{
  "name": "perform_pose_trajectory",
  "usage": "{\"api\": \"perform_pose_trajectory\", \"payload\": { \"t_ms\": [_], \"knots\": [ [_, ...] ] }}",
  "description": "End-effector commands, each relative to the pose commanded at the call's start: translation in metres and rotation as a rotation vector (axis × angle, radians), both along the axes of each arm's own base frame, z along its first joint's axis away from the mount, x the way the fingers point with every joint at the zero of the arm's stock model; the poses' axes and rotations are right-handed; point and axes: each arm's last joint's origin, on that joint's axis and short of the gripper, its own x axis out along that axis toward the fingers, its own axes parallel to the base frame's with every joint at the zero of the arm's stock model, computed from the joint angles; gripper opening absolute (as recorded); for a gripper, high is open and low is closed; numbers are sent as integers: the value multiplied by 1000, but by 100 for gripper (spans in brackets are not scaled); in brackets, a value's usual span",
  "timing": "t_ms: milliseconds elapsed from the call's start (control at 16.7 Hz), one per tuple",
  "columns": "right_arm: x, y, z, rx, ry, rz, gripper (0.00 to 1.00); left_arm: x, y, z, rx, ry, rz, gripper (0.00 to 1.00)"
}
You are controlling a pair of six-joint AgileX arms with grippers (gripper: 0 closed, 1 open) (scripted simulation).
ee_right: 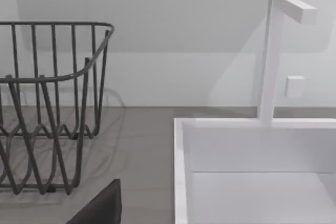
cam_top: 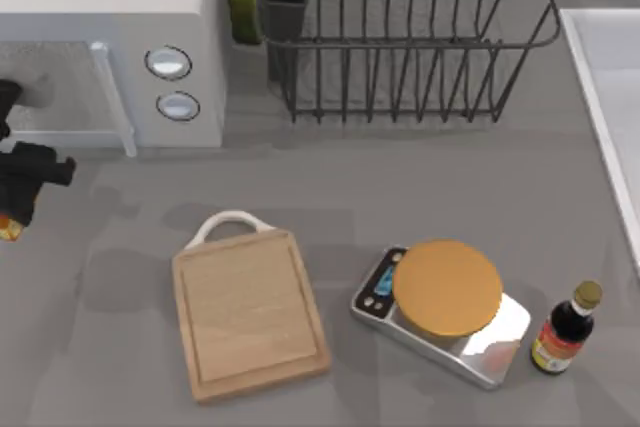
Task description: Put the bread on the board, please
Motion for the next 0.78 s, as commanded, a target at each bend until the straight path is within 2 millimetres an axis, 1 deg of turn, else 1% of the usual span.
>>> {"api": "perform_pose_trajectory", "payload": {
  "t_ms": [180,480,600,780],
  "knots": [
    [0,0,0,0,0,0,100,6,6,5,-9,29,8,0],
    [0,0,0,0,0,0,100,6,5,5,-8,29,2,0],
    [0,0,0,0,0,0,100,5,2,2,-9,49,25,0],
    [0,0,0,0,0,0,100,1,-7,-12,-5,113,118,0]
  ]
}}
